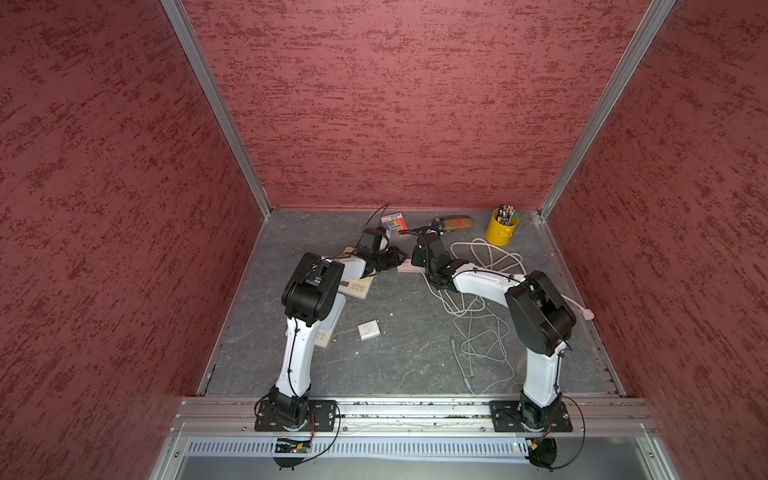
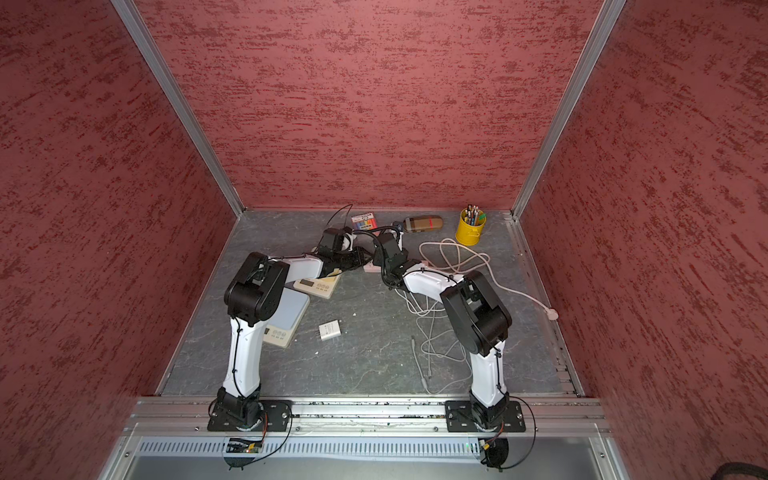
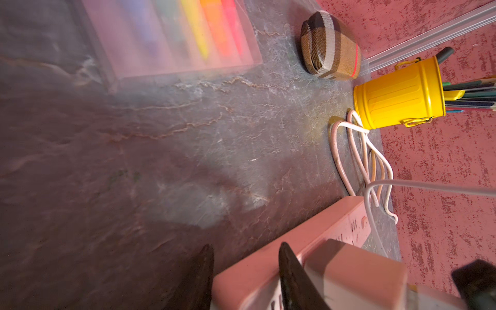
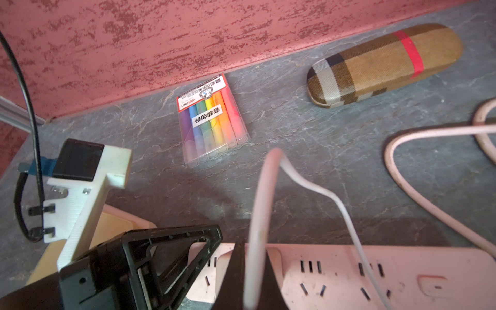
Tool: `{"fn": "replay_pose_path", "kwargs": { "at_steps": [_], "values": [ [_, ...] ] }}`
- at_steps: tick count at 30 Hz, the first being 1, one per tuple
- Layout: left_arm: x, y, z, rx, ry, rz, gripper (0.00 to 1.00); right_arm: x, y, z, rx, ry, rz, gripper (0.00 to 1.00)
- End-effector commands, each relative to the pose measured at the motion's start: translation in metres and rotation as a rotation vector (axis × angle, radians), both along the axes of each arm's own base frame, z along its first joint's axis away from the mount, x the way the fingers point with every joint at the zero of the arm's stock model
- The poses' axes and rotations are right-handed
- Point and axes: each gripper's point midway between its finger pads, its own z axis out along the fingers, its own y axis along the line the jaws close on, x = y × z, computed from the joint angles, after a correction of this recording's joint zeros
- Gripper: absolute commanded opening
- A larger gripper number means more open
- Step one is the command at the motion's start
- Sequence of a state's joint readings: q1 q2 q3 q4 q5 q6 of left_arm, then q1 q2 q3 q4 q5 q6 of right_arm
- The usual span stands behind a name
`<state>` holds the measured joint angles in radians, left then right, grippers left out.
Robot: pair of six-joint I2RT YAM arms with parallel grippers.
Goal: Charge the electronic scale
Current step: Insert the charging cable into the plug.
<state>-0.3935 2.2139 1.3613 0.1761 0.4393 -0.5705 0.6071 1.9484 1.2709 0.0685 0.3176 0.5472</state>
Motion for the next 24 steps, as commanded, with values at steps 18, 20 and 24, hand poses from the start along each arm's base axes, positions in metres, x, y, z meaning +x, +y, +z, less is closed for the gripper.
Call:
{"fn": "replay_pose_path", "kwargs": {
  "at_steps": [18, 20, 24],
  "values": [
    [-0.04, -0.037, -0.001, -0.095, 0.061, -0.121, 0.4, -0.046, 0.016, -0.085, -0.141, 0.183, 0.204, 0.0],
    [-0.04, -0.038, 0.001, -0.104, 0.06, -0.123, 0.41, -0.049, 0.018, -0.092, -0.126, 0.201, 0.2, 0.0],
    [-0.041, -0.038, 0.002, -0.11, 0.059, -0.128, 0.4, -0.054, 0.012, -0.094, -0.106, 0.216, 0.167, 0.0]
  ]
}}
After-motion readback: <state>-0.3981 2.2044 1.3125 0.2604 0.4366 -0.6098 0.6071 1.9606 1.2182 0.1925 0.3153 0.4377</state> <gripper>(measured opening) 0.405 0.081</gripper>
